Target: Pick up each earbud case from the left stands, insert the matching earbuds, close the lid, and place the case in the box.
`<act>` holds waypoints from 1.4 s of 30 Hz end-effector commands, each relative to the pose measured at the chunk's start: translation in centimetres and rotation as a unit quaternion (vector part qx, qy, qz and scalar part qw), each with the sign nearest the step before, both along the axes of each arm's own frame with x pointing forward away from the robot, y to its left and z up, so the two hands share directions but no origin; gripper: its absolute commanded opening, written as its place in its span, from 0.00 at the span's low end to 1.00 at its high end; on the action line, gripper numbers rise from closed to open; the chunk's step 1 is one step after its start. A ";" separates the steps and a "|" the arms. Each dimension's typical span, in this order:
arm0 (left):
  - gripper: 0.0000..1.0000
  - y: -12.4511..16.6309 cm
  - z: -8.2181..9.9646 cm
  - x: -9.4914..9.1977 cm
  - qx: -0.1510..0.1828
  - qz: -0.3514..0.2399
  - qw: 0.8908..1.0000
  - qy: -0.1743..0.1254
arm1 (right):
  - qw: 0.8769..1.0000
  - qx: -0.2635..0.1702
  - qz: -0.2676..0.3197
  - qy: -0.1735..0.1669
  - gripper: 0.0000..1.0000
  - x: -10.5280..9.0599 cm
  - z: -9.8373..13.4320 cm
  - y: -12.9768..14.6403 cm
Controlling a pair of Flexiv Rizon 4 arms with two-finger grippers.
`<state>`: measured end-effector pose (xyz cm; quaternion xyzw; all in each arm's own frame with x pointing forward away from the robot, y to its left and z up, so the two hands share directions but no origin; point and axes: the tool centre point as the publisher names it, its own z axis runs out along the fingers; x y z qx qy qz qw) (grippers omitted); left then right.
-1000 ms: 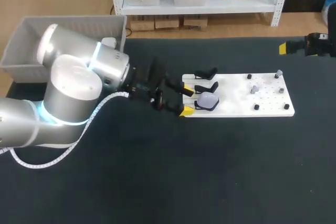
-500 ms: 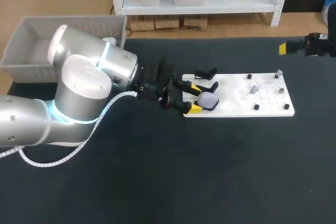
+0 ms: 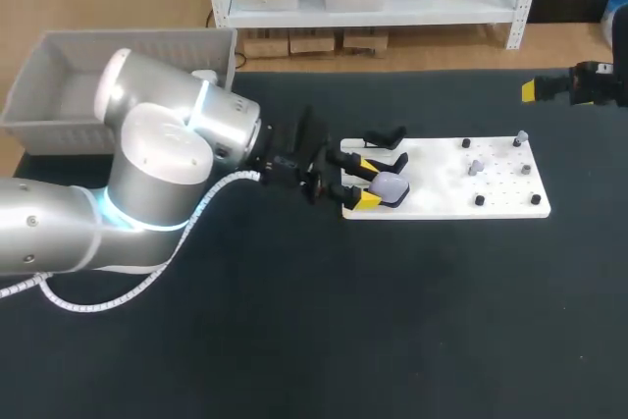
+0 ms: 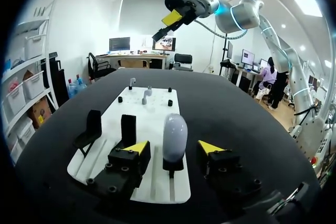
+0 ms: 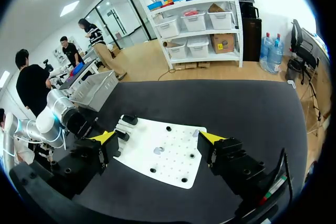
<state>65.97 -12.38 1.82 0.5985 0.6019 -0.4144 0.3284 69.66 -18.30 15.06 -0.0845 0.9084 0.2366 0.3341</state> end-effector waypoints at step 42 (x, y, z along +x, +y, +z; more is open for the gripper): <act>0.00 0.2 3.2 -1.1 -0.044 -0.007 0.999 -0.031 | 1.000 0.001 0.001 0.000 1.00 0.1 -0.1 -0.1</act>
